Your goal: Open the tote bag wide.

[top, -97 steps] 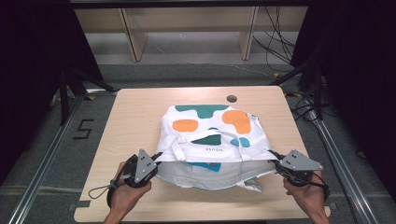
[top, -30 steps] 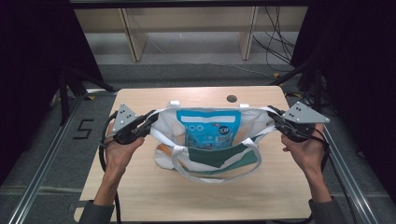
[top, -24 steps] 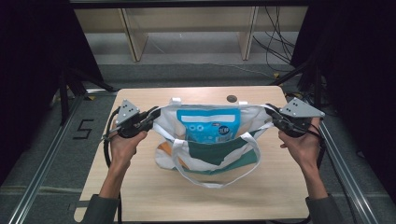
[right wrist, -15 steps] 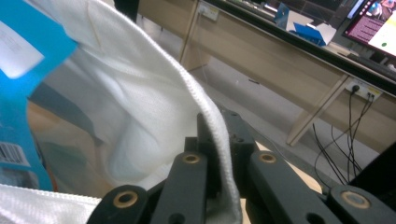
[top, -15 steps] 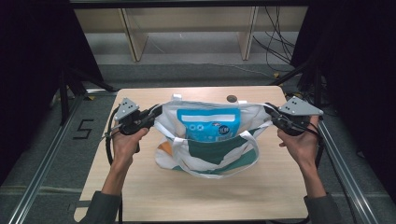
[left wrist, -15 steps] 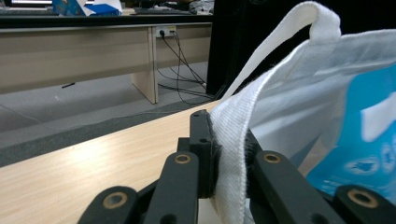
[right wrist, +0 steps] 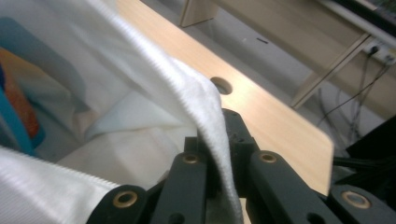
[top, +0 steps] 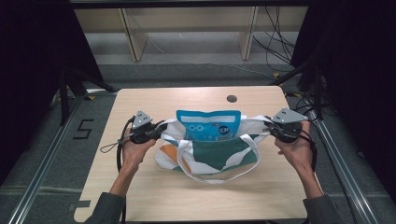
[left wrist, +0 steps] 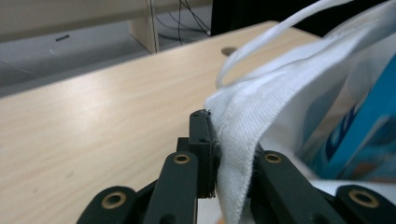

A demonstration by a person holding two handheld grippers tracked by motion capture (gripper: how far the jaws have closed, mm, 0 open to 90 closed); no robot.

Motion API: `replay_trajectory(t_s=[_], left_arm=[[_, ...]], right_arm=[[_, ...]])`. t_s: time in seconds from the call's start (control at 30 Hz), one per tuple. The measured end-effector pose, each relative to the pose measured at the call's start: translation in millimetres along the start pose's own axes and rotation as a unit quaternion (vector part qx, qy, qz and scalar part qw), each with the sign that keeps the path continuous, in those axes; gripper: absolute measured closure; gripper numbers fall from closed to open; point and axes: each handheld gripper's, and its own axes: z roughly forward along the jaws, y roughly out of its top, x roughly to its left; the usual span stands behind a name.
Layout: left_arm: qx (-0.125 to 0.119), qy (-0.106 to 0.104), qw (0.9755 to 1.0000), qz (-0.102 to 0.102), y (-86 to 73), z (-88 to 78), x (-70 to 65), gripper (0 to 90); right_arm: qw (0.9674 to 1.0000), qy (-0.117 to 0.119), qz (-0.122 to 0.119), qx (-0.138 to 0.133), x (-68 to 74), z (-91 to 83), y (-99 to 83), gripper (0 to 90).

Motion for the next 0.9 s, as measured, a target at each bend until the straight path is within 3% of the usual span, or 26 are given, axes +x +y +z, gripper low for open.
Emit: replay_trajectory(t_s=[0.33, 0.37, 0.5, 0.57, 0.6, 0.63, 0.67, 0.7, 0.77, 0.83, 0.9], left_arm=[[0.057, 0.002, 0.9981, 0.023, -34.0, 12.8, -2.0, 81.6], [0.074, 0.001, 0.9968, 0.028, -41.6, 15.6, -1.9, 81.4], [0.097, -0.004, 0.9947, 0.034, -52.7, 22.9, -3.0, 80.5], [0.107, -0.003, 0.9937, 0.033, -60.3, 28.1, -5.5, 79.9], [0.111, -0.003, 0.9926, 0.049, -63.5, 31.4, -6.1, 79.3], [0.117, 0.001, 0.9916, 0.055, -65.9, 34.2, -7.3, 78.8], [0.125, 0.000, 0.9902, 0.064, -67.2, 35.1, -6.7, 78.6], [0.118, 0.004, 0.9915, 0.053, -68.5, 36.6, -8.9, 78.4], [0.125, 0.005, 0.9898, 0.068, -66.8, 34.1, -8.8, 77.8], [0.123, 0.006, 0.9908, 0.055, -65.2, 33.3, -9.8, 76.4], [0.132, 0.018, 0.9897, 0.054, -60.1, 28.8, -7.7, 69.5]], right_arm=[[0.9991, 0.023, -0.018, 0.031, 11.1, 9.7, -20.4, 86.8], [0.9988, 0.029, -0.016, 0.035, 12.7, 11.9, -24.5, 86.8], [0.9968, 0.049, -0.023, 0.059, 19.5, 24.2, -40.0, 86.9], [0.9950, 0.067, -0.009, 0.073, 22.0, 33.4, -48.0, 87.2], [0.9942, 0.072, -0.004, 0.080, 23.9, 37.9, -52.0, 87.4], [0.9935, 0.076, -0.022, 0.083, 24.6, 44.1, -56.1, 87.6], [0.9918, 0.077, -0.004, 0.102, 30.3, 47.3, -60.5, 87.7], [0.9899, 0.085, -0.008, 0.113, 34.1, 52.8, -65.0, 87.7], [0.9875, 0.091, -0.015, 0.128, 40.8, 62.2, -72.8, 87.8], [0.9868, 0.091, -0.019, 0.133, 42.3, 64.9, -73.9, 86.5], [0.9877, 0.085, -0.007, 0.131, 39.2, 60.2, -71.7, 77.3]])
